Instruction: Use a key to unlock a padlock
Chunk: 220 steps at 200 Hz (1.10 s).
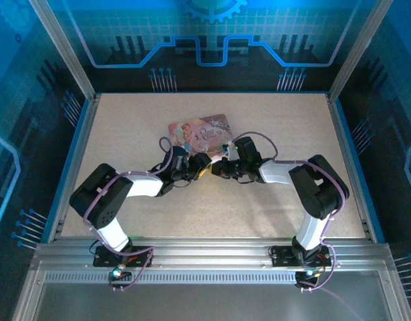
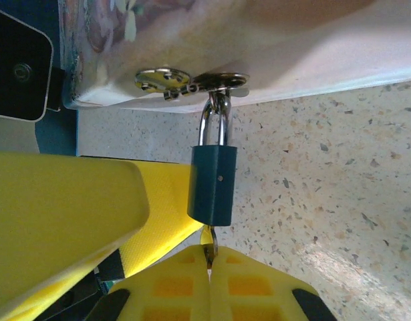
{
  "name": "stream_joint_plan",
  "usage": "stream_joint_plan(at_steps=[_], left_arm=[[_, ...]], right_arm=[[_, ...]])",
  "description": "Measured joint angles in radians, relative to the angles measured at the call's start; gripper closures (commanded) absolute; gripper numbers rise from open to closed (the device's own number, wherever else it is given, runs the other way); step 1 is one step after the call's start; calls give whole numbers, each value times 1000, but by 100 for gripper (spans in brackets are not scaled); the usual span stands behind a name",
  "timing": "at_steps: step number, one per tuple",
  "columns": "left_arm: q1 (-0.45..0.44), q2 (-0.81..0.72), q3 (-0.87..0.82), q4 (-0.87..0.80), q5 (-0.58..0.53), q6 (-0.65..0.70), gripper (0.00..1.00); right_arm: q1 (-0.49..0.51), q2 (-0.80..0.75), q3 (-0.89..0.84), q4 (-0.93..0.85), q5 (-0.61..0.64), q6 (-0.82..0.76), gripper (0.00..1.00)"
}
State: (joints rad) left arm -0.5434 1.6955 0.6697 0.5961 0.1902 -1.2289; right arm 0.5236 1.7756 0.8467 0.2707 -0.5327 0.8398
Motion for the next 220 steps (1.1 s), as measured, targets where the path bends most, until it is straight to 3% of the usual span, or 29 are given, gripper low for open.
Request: stream_joint_plan(at_steps=[35,100,130,184,220], left_arm=[[-8,10,9,-3,-23,-1,58],[-11,19,9,-1,-72,13,87],[-11,20,9,0,-79,12,90],[-11,20,9,5,-81,4,92],[-12,20,9,6,-82,3,91]], right_arm=[[0,3,0,12,-1,19,100],[-2,3,0,52,13,51,97],[-3,4,-2,55,18,58,93],[-3,-4,-41,73,24,39,74],[-10,-88,-89,10,47,-26,64]])
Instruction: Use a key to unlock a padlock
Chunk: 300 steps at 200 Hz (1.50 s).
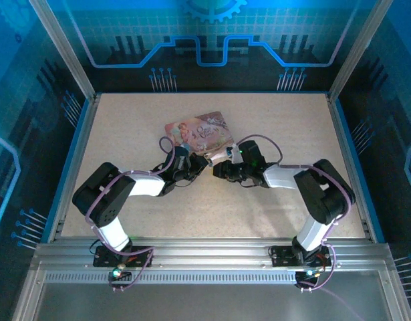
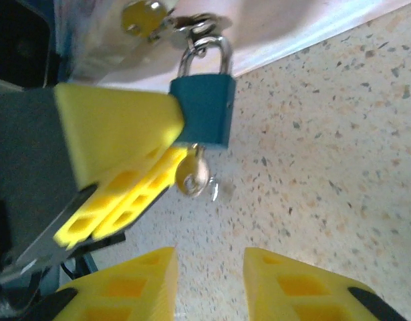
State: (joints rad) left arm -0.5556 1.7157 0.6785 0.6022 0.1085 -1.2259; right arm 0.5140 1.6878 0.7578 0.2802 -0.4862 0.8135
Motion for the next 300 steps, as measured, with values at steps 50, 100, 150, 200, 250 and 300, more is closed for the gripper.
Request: stream_joint_plan(at_steps=[50,100,150,200,250,300], left_arm=[[0,0,1,0,-1,-3,91],[-1,0,2,-1,-2,-5,91],[-1,0,2,0,-4,-7,91],[-1,0,2,0,-5,-8,90],[-2,0,2,2,-7,-14,91],[-3,0,2,5,-8,-23,90]], right_arm=[[-4,-201,-3,-150,102,-221,59],[25,-422,-37,-196,275,-625,36],[105,-525,-180,-90,389,-1112,34],[172,-404,-178,-37,517,-1403,33],[201,-190,-143,66,604,-1508,45],[216,-38,-81,176,653,-1529,53]])
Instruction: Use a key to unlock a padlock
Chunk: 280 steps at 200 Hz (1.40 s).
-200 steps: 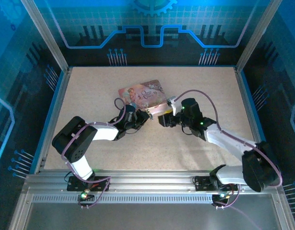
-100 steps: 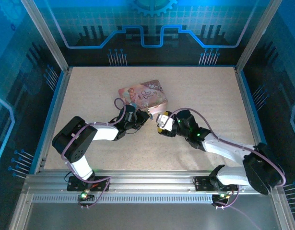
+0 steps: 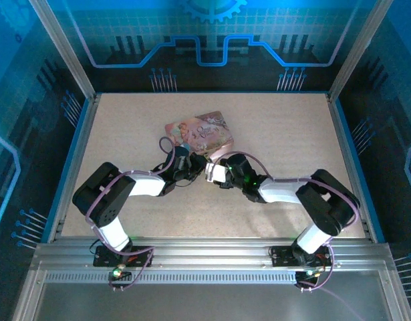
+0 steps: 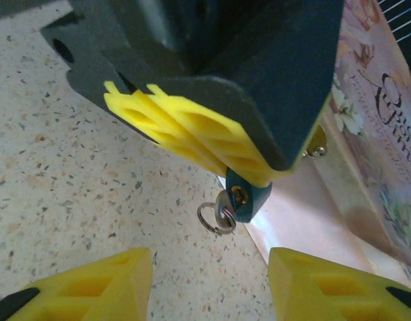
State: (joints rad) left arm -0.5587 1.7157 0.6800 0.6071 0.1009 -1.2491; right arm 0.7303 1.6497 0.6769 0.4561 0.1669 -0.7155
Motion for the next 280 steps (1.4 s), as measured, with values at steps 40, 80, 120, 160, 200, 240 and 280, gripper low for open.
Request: stream_joint_plan(at_steps=[40,80,120,160,200,240,280], left_arm=[[0,0,0,2,0,-4,91],[0,0,0,3,-1,-8,90],[0,0,0,4,-4,-10,91],[2,0,0,8,-5,-19,91],[6,0,0,16,-8,-36,91],[7,0,0,18,-15,-40,91],[7,0,0,19,-15,-43,91]], right_arm=[[4,37,14,37,22,0,59],[4,42,17,45,40,-3,64],[4,51,19,55,39,-3,66],[4,61,19,78,32,8,66],[3,79,18,123,26,26,66],[0,109,4,207,8,50,66],[-11,120,1,249,-16,76,72]])
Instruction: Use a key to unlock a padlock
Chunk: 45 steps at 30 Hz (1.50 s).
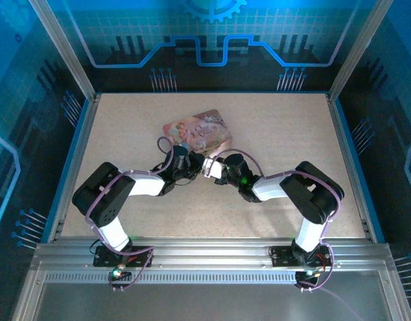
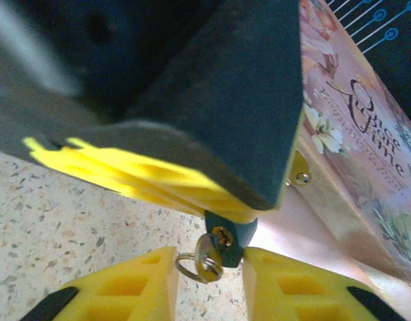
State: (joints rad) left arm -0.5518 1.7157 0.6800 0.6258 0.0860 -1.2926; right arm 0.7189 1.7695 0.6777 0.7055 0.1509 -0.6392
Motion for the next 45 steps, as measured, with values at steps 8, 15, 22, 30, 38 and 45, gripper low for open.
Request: stream_joint_plan(at_steps=[8,15,22,30,38,45], left_arm=[[0,0,0,0,-4,0,91],[0,0,0,4,-14,-12,91],[0,0,0,7,-16,-18,91],[0,0,0,8,-19,-18,91],[0,0,0,11,-21,-19,91],[0,0,0,12,-22,-19,91]], right_arm=[[-6,6,0,21,-1,23,85],[-6,6,0,27,2,49,95],[-5,7,0,28,4,112,99],[-3,6,6,9,3,225,100],[-4,0,11,-11,-9,384,100],[-7,0,11,-12,-31,511,100]])
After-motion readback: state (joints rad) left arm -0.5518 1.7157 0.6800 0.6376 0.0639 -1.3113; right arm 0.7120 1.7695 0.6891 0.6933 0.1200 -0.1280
